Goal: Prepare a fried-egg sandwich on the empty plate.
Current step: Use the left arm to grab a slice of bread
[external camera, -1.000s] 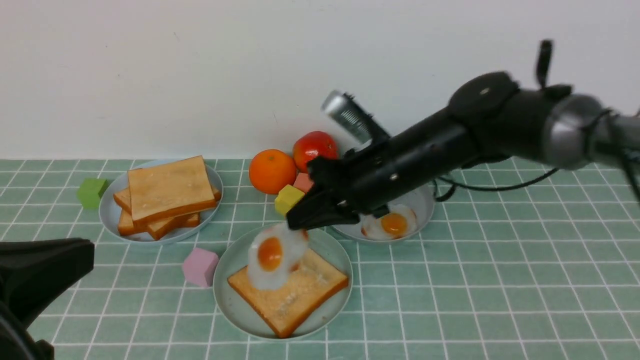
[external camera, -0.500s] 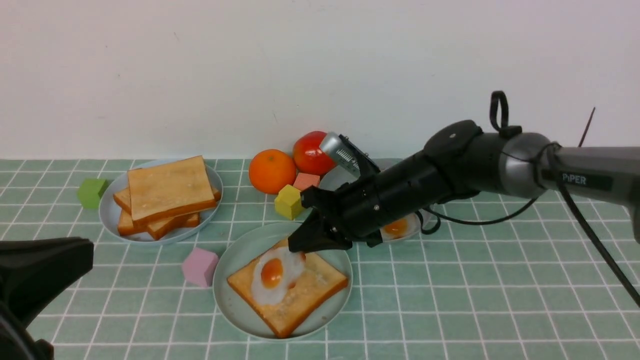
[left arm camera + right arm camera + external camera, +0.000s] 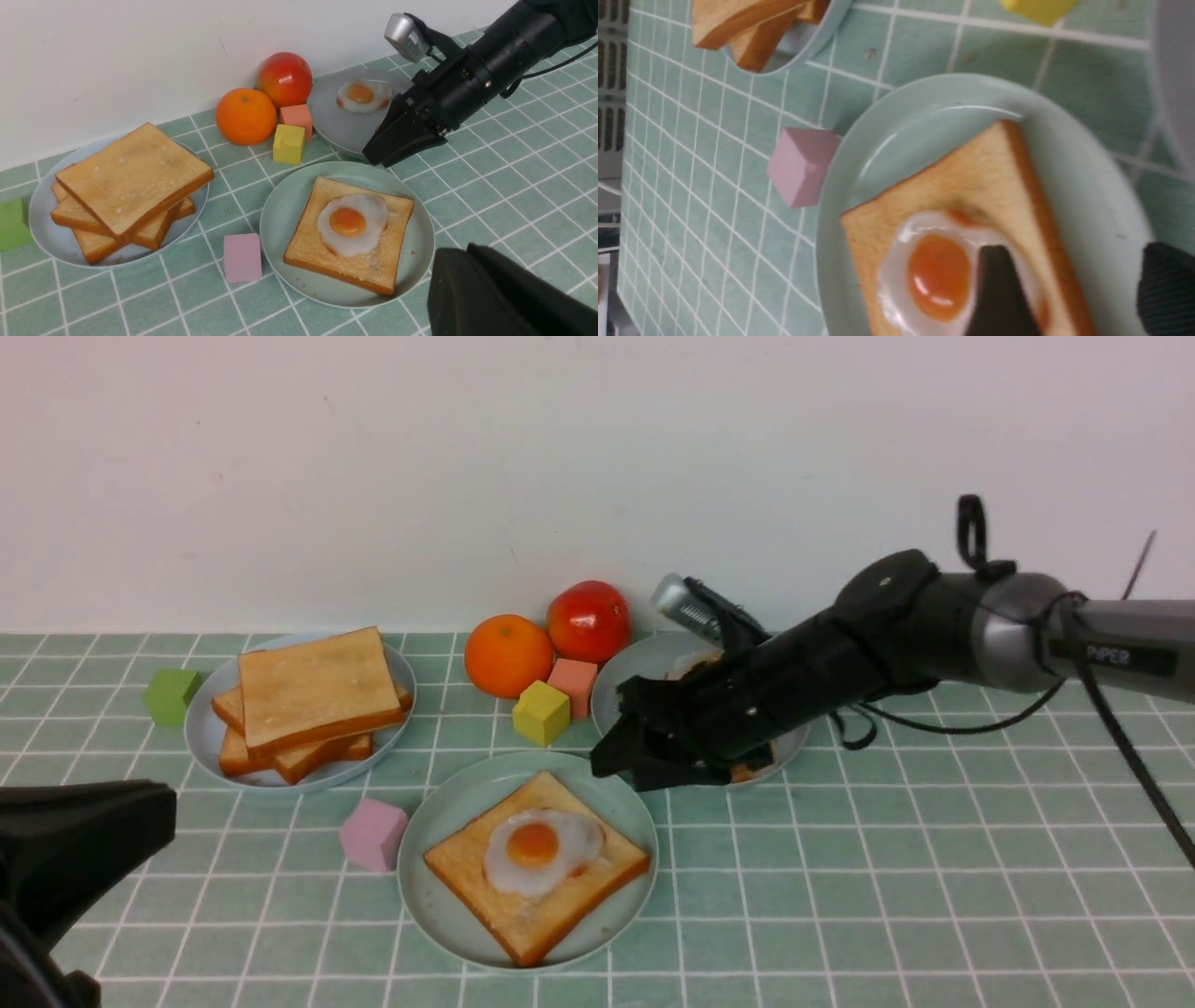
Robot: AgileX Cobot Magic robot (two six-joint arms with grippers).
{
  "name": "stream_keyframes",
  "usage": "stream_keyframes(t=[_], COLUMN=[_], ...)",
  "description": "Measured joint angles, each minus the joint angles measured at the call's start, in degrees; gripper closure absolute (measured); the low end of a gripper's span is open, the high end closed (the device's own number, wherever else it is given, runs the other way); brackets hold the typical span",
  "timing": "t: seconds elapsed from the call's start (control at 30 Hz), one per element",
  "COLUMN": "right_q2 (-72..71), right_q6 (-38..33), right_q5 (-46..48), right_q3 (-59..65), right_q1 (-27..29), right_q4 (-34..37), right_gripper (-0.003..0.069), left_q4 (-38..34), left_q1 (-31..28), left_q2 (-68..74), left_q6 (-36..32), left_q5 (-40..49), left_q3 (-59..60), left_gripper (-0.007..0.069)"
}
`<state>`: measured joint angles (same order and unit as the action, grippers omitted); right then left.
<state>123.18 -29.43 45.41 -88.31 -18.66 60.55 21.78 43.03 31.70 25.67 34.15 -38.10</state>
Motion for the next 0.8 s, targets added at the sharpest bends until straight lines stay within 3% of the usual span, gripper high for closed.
stream_keyframes(t=[0.07, 0.13, 0.23, 0.27, 0.33, 0.4, 0.47, 0.6, 0.67, 0.8], right_q2=[-2.2, -6.09, -12.7, -17.89, -21.3, -30.26, -37.14, -47.21, -55.37, -64.62], right_q6=[0.9, 2.49, 5.9, 8.33, 10.44, 15.16, 18.56, 23.23, 25.17, 26.21], right_q5=[2.53, 5.22, 8.71, 10.82, 11.8, 13.34, 13.69, 13.68, 12.85, 11.72], right_q3=[0.1, 0.1, 0.28, 0.92, 1.73, 4.28, 7.32, 12.78, 17.7, 23.68], right_q1=[1.49, 2.38, 2.54, 2.12, 1.62, -0.05, -1.38, -3.5, -4.32, -4.3], right_q4=[-2.83, -8.3, -17.7, -24.22, -28.09, -37.2, -42.64, -48.44, -50.58, -51.68], right_gripper=[0.0215, 0.0257, 0.0372, 0.0468, 0.0527, 0.0648, 0.0669, 0.0662, 0.0655, 0.0654], left_q4=[-0.49, -0.62, -0.56, -0.42, -0.37, -0.2, -0.78, -4.3, -11.47, -20.17], left_q1=[0.0, 0.0, 0.0, 0.0, 0.0, -0.07, -1.42, -7.03, -15.22, -24.63], left_q2=[0.23, 1.36, 4.4, 9.33, 12.43, 22.05, 28.21, 36.56, 42.85, 49.92], left_q6=[0.12, 1.27, 3.32, 4.58, 5.04, 5.16, 3.52, -2.81, -13.25, -28.68], left_q5=[0.23, 0.81, 1.13, 1.28, 1.46, 2.07, 2.5, 2.56, 2.58, 2.68], left_q3=[0.27, 0.38, 0.38, 0.13, -0.51, -3.41, -6.32, -12.04, -17.34, -22.89], left_gripper=[0.0602, 0.0601, 0.06, 0.0608, 0.0622, 0.0638, 0.0638, 0.0638, 0.0638, 0.0638])
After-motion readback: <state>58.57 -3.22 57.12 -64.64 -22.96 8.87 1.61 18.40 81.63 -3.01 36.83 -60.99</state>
